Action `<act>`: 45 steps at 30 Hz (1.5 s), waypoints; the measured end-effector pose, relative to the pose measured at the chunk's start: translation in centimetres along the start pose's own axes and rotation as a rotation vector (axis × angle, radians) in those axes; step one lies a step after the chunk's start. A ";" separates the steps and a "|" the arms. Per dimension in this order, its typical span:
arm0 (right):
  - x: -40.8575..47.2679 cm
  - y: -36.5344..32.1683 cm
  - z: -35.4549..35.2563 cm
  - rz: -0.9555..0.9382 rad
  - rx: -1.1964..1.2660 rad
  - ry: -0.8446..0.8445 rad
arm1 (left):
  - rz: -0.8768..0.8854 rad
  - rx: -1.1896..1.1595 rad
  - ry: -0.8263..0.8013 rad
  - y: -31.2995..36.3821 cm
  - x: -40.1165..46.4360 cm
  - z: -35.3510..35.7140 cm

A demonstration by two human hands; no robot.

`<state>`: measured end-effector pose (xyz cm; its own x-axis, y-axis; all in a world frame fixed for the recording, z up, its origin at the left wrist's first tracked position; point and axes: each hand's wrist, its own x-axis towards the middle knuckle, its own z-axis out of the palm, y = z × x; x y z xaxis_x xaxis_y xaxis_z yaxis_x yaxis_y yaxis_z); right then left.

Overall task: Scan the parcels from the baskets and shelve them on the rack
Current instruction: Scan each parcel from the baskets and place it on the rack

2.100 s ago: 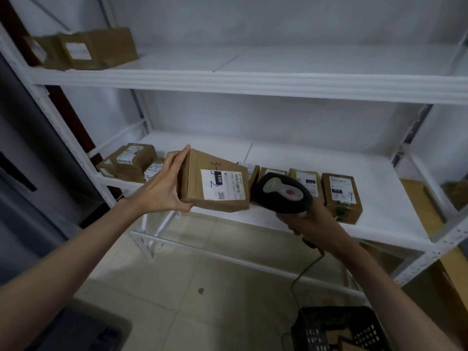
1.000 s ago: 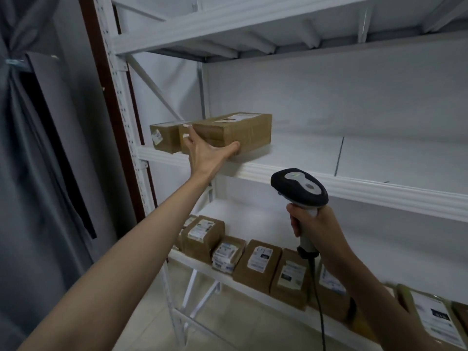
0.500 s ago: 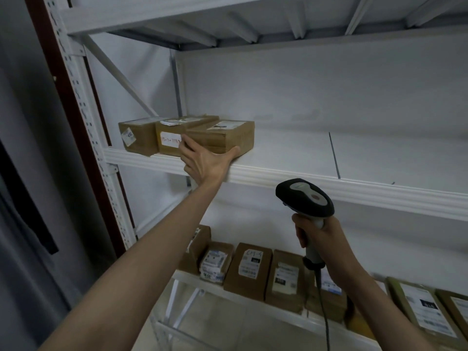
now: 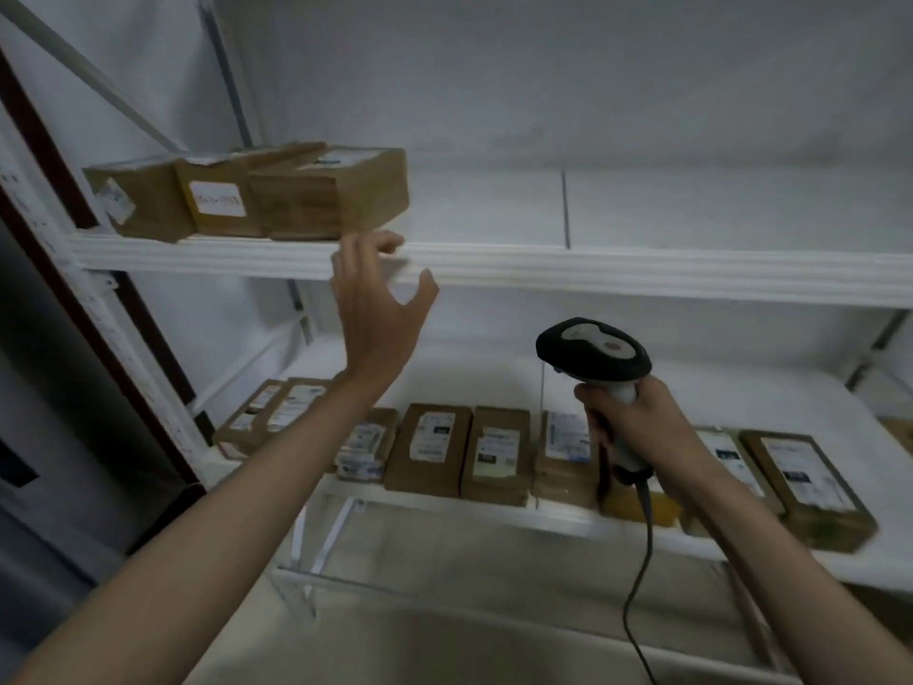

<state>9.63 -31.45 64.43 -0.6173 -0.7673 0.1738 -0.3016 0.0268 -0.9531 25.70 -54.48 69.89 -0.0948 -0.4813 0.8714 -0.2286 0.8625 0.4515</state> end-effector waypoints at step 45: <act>-58.5 54.2 -24.7 1.234 0.403 1.164 | 0.101 -0.315 -2.135 31.6 -85.8 25.5</act>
<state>11.44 30.69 8.75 -0.5354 0.4060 -0.7406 0.7811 -0.0955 -0.6171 1.91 10.13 4.49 -0.7961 0.3520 -0.4922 -0.0504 0.7719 0.6337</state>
